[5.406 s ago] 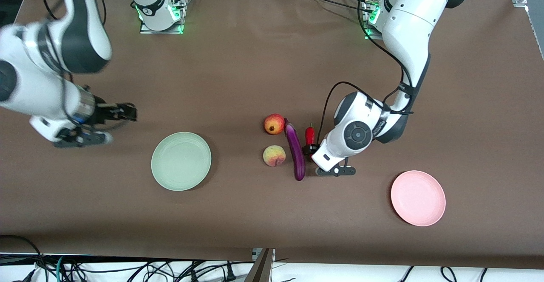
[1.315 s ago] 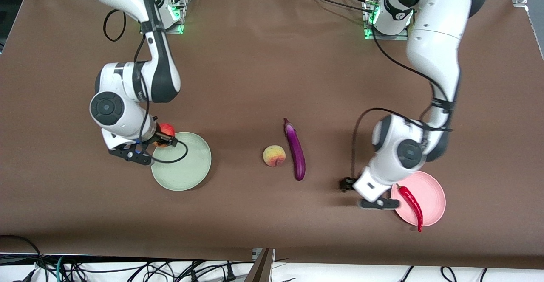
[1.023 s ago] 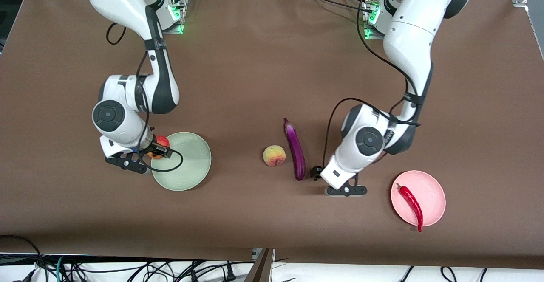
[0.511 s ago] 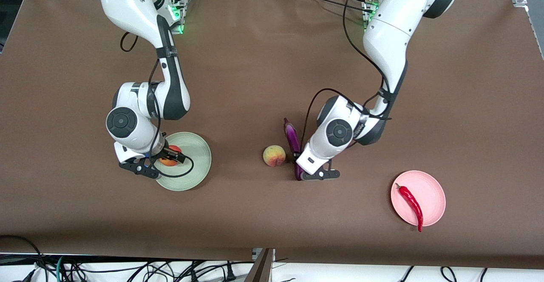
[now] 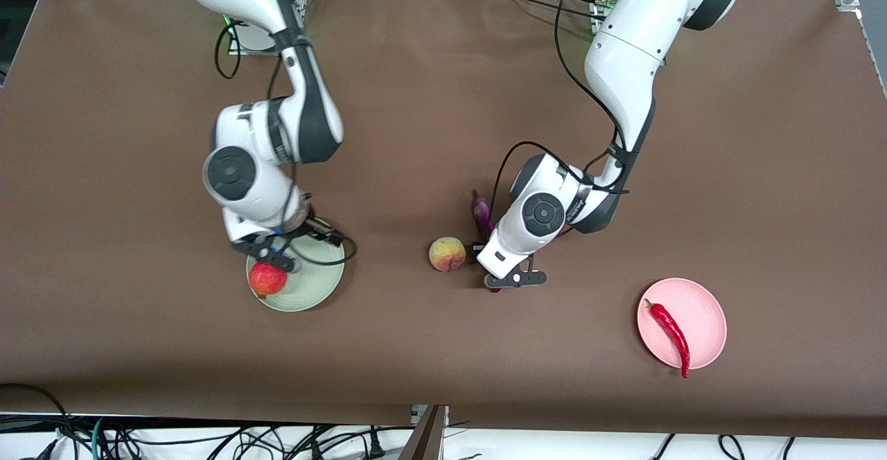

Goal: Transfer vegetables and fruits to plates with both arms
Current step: 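Carry the eggplant to the pink plate while the right gripper grasps the peach, then release the eggplant on the pink plate while the right gripper lifts the peach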

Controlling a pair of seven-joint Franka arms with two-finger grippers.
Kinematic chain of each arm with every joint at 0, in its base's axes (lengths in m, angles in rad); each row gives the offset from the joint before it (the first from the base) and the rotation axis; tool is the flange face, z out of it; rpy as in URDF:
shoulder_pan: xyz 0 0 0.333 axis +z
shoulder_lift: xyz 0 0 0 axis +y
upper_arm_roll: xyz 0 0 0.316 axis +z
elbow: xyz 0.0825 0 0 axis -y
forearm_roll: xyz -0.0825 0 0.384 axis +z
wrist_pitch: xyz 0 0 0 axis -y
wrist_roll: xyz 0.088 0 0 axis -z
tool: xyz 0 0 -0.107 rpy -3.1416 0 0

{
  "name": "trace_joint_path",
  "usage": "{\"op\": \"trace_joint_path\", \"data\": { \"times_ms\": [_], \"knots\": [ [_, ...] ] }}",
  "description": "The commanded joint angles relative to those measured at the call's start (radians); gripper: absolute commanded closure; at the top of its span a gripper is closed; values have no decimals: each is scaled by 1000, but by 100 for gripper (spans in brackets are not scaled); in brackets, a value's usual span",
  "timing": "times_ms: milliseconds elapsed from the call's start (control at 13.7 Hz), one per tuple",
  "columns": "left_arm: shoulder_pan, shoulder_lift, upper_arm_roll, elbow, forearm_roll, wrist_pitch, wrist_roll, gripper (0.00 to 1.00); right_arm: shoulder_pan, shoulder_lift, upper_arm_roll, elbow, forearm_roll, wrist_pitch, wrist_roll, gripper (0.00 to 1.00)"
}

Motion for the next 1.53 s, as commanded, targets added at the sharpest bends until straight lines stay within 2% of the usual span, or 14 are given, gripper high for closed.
{"op": "trace_joint_path", "data": {
  "times_ms": [0, 219, 438, 731, 1023, 1388, 1461],
  "knots": [
    [69, -41, 4, -9, -14, -6, 28, 100, 8, 35, 54, 48, 69, 33, 128, 0],
    [193, -81, 6, 6, -11, -66, 155, 100, 17, 83, 144, 78, 75, 223, 213, 1],
    [311, -84, 14, 6, -11, -65, 349, 100, 27, 163, 166, 125, 66, 386, 208, 1],
    [406, -84, 17, 38, -8, -68, 478, 100, 32, 298, 168, 292, 66, 399, 332, 0],
    [490, -78, 27, 38, 61, -66, 586, 100, 67, 350, 172, 300, 66, 486, 402, 0],
    [554, -37, 26, 37, 50, -60, 654, 100, 74, 388, 191, 299, 66, 572, 432, 0],
    [554, -35, 27, 37, 50, -57, 649, 91, 72, 388, 192, 299, 66, 572, 434, 0]
  ]
}}
